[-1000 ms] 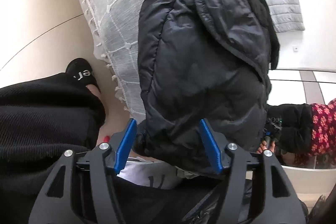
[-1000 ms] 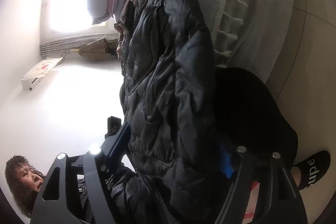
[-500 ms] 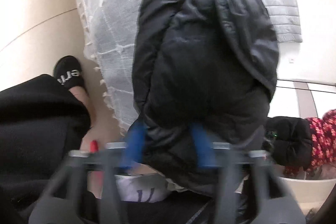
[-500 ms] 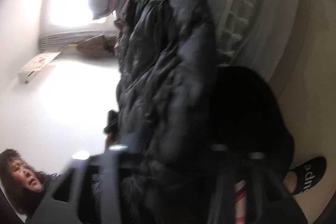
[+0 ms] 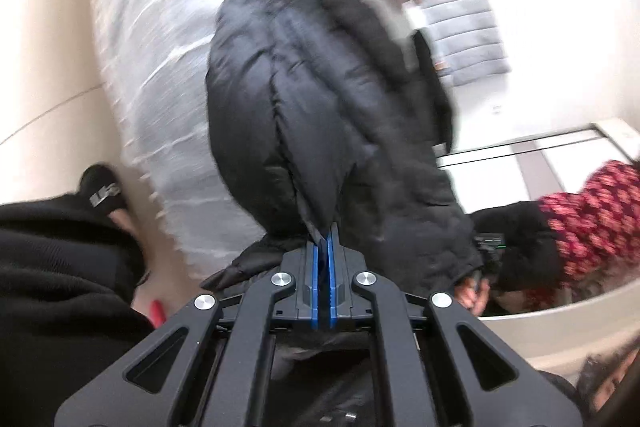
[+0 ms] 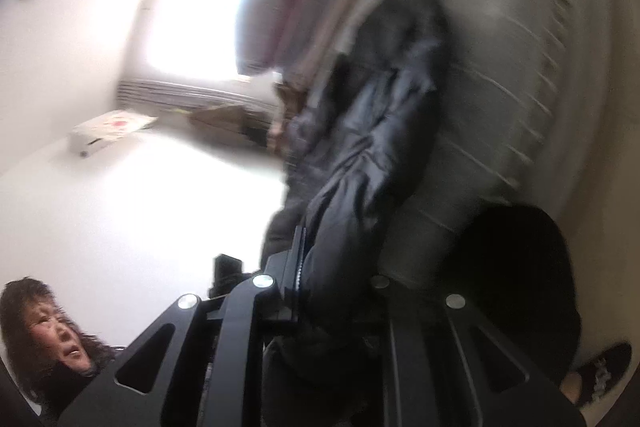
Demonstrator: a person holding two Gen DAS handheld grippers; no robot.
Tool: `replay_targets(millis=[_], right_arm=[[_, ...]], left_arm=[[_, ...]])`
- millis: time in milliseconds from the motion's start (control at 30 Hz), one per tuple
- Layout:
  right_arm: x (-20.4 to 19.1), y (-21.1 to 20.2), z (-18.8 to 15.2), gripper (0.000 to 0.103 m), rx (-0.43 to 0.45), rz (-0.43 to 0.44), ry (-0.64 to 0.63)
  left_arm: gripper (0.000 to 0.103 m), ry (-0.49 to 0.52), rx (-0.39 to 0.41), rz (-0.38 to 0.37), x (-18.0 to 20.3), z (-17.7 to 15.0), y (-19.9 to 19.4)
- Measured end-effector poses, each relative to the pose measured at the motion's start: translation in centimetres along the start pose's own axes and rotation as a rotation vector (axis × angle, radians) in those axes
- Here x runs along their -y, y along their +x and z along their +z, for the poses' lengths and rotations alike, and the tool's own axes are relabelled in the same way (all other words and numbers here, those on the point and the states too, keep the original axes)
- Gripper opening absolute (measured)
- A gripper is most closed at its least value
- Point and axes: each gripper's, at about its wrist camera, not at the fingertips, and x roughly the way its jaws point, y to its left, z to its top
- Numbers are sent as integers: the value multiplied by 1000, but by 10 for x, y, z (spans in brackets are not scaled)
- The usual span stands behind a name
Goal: Fold large clothes
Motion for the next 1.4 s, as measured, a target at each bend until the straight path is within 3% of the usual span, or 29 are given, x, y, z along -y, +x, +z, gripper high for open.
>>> replay_targets(millis=[100, 233, 433, 733, 933, 1100, 1200, 1400], right_arm=[[-23, 1, 8, 15, 28, 60, -32], [-32, -4, 9, 15, 47, 68, -45], [-14, -20, 9, 16, 87, 111, 17], [-27, -24, 42, 16, 181, 326, -7], [-38, -1, 103, 16, 231, 391, -23], [-41, 27, 171, 16, 258, 393, -18], [-30, 50, 220, 16, 277, 364, 18], [27, 109, 306, 16, 275, 198, 154]], left_arm=[[3, 50, 46, -56, 23, 1, -22], [3, 87, 63, -79, 36, -3, -27], [3, 35, 83, -104, 28, -8, -25], [3, 60, 156, -197, 59, 1, -40], [3, 37, 231, -272, 63, 51, -48], [3, 12, 278, -306, 65, 124, -45], [3, -22, 291, -312, 60, 170, -34], [3, -148, 285, -268, 22, 255, 12]])
